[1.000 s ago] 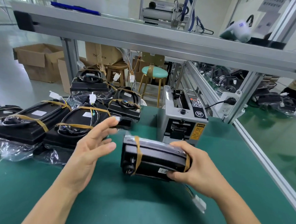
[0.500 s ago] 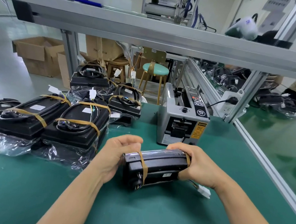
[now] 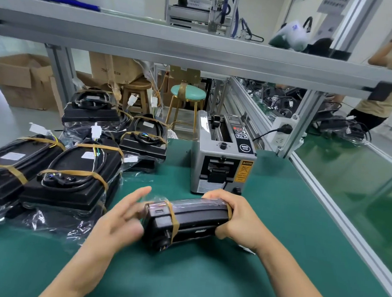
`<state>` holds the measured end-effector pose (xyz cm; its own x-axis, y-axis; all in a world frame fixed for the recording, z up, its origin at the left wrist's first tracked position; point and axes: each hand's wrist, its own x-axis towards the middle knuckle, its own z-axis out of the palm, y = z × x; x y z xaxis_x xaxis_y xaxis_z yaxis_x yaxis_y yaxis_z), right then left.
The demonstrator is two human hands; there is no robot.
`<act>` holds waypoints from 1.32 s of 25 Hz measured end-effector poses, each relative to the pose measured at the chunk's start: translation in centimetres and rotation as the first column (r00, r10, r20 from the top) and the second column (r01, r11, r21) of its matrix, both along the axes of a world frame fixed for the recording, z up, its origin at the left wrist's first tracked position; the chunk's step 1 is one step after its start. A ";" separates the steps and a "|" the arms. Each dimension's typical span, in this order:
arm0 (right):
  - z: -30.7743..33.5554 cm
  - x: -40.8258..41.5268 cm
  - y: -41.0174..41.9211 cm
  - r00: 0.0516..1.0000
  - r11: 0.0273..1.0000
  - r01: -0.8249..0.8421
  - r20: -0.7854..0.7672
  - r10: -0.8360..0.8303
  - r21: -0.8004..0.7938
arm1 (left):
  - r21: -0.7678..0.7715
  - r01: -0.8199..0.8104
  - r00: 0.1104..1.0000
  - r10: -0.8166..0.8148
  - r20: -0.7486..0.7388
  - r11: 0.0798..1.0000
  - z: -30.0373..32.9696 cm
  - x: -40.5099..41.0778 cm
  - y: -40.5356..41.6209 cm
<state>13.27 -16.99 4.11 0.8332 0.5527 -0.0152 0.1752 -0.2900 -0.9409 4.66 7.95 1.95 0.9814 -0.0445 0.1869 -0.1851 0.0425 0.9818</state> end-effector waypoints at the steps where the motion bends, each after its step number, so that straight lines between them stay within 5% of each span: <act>1: -0.1 0.0 0.3 1.000 1.000 0.010 0.017 -0.009 -0.011 | 0.176 0.026 0.998 -0.037 0.058 0.984 -0.2 -0.3 0.0; 3: 0.0 0.0 0.8 0.998 0.998 0.021 0.066 -0.017 -0.056 | 0.315 -0.083 0.991 0.044 0.129 0.945 -0.6 -0.4 -0.1; 6: 0.1 0.3 -0.1 0.998 0.994 -0.010 0.066 0.017 -0.111 | 0.231 -0.208 0.971 0.172 0.167 0.950 -0.6 -0.4 -0.2; 8: 0.4 0.7 -0.6 0.970 0.971 0.239 0.044 -0.240 0.008 | 0.180 -0.279 0.949 0.243 0.201 0.943 -0.7 -0.8 0.2; 10: 0.5 1.5 -0.1 0.812 0.801 0.576 -0.001 -0.584 0.160 | 0.195 -0.327 0.929 0.276 0.248 0.925 -0.8 -1.3 0.4; 12: 0.7 2.3 1.3 0.679 0.673 0.721 0.024 -0.734 0.162 | 0.246 -0.343 0.915 0.264 0.305 0.907 -0.8 -1.5 0.3; 27: 1.4 6.4 6.0 0.312 0.297 0.950 -0.241 -0.919 0.096 | 0.276 -0.391 0.886 0.278 0.371 0.878 0.1 -2.6 -1.0; 30: 2.8 4.6 5.6 0.342 0.298 0.940 -0.467 -0.815 0.168 | 0.261 -0.411 0.883 0.311 0.350 0.873 0.0 -2.7 -1.3; 33: 4.4 -1.0 5.0 0.695 0.630 0.717 -0.376 -0.612 0.299 | 0.231 -0.452 0.871 0.370 0.324 0.862 -0.1 -2.9 -2.0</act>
